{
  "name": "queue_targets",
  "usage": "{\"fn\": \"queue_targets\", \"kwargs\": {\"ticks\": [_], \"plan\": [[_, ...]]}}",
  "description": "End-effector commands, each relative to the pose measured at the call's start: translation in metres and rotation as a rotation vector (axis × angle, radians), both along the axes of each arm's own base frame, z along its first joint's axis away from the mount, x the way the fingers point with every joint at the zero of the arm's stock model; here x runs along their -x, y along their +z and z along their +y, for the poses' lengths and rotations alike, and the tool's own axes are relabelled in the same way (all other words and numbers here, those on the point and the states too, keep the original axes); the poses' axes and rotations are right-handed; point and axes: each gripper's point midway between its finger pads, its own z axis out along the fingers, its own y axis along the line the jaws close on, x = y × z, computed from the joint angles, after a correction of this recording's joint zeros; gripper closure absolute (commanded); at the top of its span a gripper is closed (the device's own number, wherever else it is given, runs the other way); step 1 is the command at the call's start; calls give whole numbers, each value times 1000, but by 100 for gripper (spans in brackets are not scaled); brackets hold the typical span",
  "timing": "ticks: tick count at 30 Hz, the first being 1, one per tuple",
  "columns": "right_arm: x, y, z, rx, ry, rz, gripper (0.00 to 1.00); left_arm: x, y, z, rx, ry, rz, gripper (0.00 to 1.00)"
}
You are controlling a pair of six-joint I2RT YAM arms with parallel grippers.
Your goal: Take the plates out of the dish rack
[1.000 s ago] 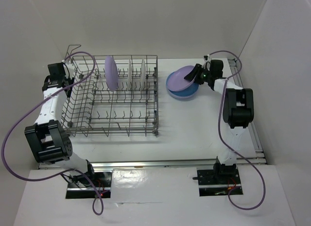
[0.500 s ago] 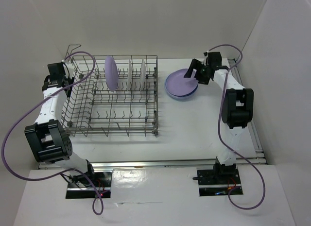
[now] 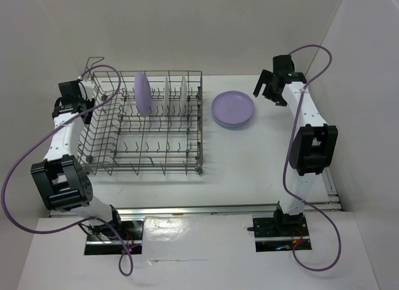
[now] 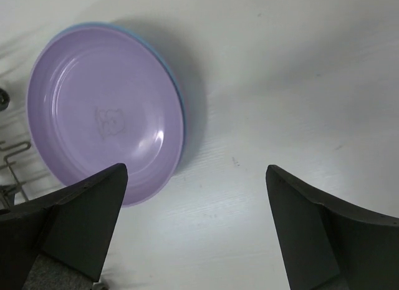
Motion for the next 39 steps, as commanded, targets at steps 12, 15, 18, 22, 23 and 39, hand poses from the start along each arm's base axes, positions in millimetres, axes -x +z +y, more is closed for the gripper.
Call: {"fn": "queue_targets", "kwargs": {"ticks": [12,15,18,22,23,39], "plan": [[42,-22,19,231,2,139,0,12,-32,-18,108,-24,73,43],[48,-15,46,104,107,110,0,12,-32,-18,108,-24,73,43],[53,-6,76,-26,216,-22,0,12,-32,-18,108,-24,73,43],[53,-25,85,-65,217,-57,12,14,-37,-19,120,-16,90,43],[51,-36,82,-70,197,-23,22,14,-37,-19,120,-16,90,43],[25,-82,85,-91,210,44,51,20,-40,-13,92,3,111,43]]}}
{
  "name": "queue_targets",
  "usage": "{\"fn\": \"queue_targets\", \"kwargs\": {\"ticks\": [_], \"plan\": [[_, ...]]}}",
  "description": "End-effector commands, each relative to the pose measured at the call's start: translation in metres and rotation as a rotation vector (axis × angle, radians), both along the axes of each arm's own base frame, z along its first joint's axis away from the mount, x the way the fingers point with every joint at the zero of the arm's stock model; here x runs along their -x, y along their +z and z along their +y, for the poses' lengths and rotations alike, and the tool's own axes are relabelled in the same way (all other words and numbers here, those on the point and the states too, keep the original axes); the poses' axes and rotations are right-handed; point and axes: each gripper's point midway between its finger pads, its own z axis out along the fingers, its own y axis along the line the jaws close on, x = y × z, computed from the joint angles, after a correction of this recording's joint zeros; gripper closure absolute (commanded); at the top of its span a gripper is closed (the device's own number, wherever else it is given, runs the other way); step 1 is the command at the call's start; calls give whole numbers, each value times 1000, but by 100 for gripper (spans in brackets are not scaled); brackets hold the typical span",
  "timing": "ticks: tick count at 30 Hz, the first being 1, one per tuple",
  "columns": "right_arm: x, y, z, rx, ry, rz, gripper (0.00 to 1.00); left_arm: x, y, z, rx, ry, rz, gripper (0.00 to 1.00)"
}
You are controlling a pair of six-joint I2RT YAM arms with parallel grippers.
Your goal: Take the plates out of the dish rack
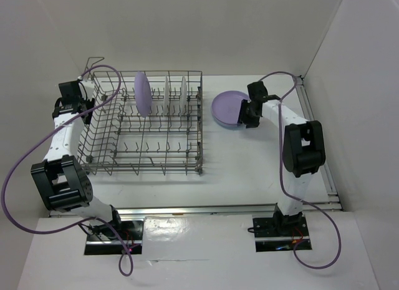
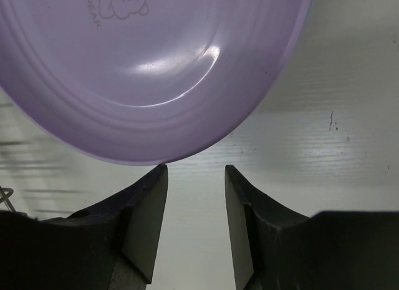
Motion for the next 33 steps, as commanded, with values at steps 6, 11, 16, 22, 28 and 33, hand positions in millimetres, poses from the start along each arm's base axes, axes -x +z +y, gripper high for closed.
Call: {"fn": "queue_targets", "kwargs": {"ticks": [6,11,16,22,28,33], "plan": [[-51,14,-5,-14,-9,-104,51,19,-40,-13,91,2,114,43],[-39,6,-10,-11,-4,-48,51,18,-36,-11,82,8,107,43],[-18,45,-13,-20,-4,-116,51,20,-38,-12,76,2,111,43],[-24,158,28,19,68,-373,37,18,-35,-11,73,1,102,43],[-43,229,135,-50,246,-549,5,13,-31,-12,82,1,88,43],[-77,220,208,-114,342,-549,4,15,-31,-16,102,-4,83,43]]}}
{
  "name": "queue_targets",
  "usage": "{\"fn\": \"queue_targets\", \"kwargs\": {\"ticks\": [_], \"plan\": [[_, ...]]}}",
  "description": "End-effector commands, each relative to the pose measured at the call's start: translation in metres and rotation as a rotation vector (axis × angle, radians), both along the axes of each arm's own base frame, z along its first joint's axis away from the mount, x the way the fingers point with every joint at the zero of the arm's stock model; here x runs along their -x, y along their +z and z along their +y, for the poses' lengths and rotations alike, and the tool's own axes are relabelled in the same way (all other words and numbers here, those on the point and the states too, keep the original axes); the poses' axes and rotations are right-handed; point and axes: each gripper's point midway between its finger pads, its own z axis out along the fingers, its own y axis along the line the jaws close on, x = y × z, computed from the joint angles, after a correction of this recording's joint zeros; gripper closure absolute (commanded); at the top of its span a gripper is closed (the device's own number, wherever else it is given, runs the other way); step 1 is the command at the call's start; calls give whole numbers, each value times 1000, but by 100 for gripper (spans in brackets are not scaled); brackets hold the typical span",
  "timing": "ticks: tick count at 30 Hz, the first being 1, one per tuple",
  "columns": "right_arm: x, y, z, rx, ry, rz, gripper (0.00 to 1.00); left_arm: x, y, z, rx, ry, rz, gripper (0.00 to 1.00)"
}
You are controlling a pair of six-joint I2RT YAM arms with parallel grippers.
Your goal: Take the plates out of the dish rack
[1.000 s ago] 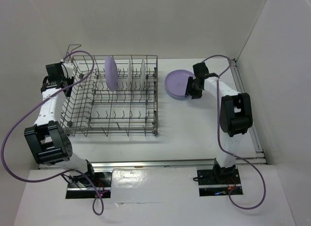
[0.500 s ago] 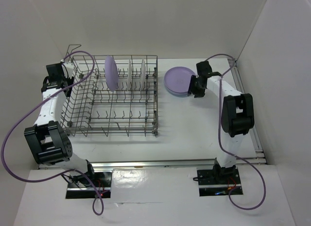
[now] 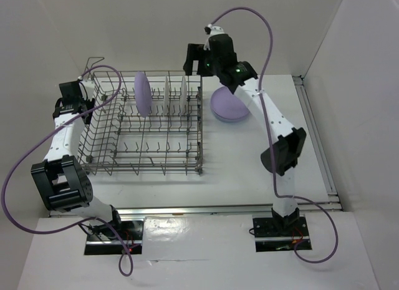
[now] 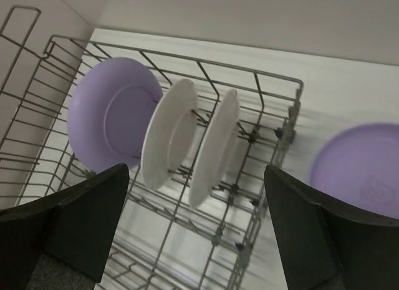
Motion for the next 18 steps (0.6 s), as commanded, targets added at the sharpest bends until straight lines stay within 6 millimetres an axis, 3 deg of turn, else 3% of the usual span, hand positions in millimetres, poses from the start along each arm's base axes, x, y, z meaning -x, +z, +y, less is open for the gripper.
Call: {"fn": "queue_targets", "kwargs": {"ticks": [1,4,9,10,12,15,17,18], "plan": [[-21,-52,30,39,45,84,4,12,-30,-17,109,-13,77,43],[-23,-63,56,20,84,56,4,15,-32,-18,109,-13,77,43],[-29,-110,56,34,30,165,8,17,-36,-18,106,-19,89,43],[-26,-111,63,34,42,163,8,17,-36,-18,106,-19,89,43],[-25,-121,74,30,62,163,11,16,-36,-20,112,-26,87,43],[-24,-152,84,57,75,203,17,15,-35,-19,109,-26,78,43],[-21,-158,99,41,82,218,23,15,-31,-19,106,-27,68,43],[-23,-159,100,40,82,217,31,17,-34,-20,109,-26,77,43]]}}
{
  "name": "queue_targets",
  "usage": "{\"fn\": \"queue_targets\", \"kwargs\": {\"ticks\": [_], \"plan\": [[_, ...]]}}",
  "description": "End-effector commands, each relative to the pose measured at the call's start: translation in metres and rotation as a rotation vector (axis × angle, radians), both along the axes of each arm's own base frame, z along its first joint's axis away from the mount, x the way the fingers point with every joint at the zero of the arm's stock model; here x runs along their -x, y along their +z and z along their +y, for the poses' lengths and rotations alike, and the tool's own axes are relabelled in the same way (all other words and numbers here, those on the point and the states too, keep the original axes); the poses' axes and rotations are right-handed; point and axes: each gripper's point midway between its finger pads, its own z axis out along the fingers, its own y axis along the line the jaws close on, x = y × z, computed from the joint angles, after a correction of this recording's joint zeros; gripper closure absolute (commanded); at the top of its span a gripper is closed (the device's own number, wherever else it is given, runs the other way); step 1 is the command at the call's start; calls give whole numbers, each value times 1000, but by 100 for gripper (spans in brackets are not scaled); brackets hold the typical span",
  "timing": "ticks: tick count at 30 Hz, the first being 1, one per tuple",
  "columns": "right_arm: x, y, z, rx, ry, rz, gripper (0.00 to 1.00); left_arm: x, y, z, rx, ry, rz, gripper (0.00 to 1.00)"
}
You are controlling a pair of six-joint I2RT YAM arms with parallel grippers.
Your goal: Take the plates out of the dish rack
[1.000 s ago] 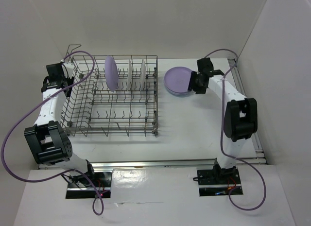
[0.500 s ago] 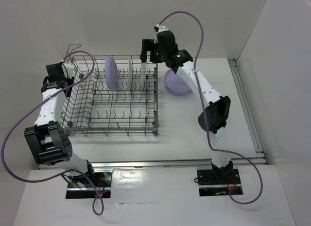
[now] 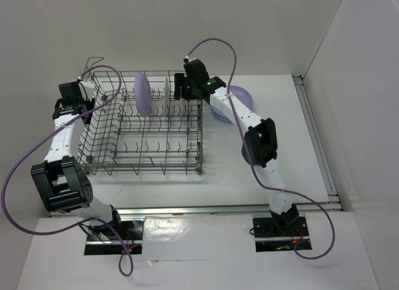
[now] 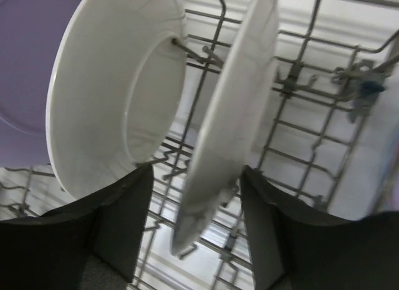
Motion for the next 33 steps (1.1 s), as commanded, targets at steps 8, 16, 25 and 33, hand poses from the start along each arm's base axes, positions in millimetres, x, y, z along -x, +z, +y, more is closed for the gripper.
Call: {"fn": "queue_targets", "kwargs": {"ticks": [8,16,25,33], "plan": [[10,57,39,-62,-19,-142,91,19,-34,-18,107,-11,80,43],[28,147,3,-50,-153,-300,100,16,-31,-19,110,-18,70,43],[42,212,-50,13,-276,-431,100,13,-21,-18,98,-19,35,43],[74,216,-170,-47,-283,-298,100,13,-21,-20,104,-26,33,43]]}}
